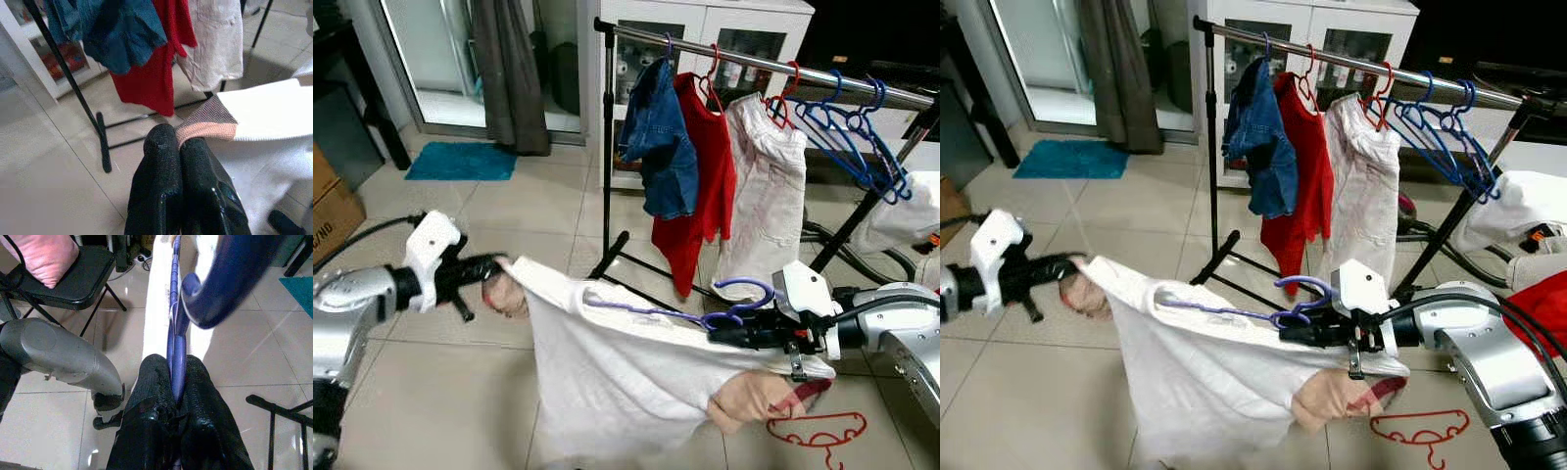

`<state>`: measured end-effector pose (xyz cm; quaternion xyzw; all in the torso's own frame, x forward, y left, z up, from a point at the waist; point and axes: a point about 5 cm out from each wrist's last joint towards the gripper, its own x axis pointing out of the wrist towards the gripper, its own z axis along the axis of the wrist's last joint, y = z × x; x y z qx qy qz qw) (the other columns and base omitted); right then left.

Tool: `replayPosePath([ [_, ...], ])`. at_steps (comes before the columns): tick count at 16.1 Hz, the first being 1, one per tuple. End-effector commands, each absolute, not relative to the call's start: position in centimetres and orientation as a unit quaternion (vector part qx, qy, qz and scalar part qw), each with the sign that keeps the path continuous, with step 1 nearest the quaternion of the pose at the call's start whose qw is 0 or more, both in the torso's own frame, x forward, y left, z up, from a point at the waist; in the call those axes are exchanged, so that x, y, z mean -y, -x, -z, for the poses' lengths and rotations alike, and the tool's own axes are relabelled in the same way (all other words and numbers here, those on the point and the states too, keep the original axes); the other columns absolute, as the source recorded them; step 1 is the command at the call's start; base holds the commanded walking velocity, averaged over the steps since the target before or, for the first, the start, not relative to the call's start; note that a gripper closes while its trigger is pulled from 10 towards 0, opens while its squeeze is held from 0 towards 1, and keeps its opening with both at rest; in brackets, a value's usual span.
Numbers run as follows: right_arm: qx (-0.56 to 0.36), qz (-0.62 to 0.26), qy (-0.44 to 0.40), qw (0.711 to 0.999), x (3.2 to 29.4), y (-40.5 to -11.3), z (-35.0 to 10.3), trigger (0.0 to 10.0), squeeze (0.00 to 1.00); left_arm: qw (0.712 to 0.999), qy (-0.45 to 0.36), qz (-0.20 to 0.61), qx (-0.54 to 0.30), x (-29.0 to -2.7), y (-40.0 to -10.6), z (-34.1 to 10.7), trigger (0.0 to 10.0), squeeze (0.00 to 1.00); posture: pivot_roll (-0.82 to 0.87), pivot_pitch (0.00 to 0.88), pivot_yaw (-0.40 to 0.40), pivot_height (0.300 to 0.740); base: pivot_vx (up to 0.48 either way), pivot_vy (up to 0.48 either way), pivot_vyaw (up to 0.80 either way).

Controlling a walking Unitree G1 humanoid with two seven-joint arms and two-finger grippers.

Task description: Hang hanger

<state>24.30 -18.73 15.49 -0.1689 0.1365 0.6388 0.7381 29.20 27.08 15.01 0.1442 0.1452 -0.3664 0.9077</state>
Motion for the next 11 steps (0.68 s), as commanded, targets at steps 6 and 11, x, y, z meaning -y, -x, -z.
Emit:
replayPosePath([
  [6, -0.122, -0.634, 0.164, 0.746, 17.6, -24.4, -15.7, 10.0, 0.00, 0.926, -0.113, 0.351, -0.076, -26.9, -30.1, -17.4, 10.0, 1.00, 0.04, 0.000, -0.016, 0.740, 0.000, 0.000, 0.00],
  [11, -0.101, -0.630, 0.142, 0.757, 15.6, -24.8, -15.4, 10.0, 0.00, 0.927, -0.112, 0.351, -0.078, -27.0, -30.0, -17.6, 10.0, 1.00, 0.04, 0.000, -0.015, 0.740, 0.000, 0.000, 0.00],
])
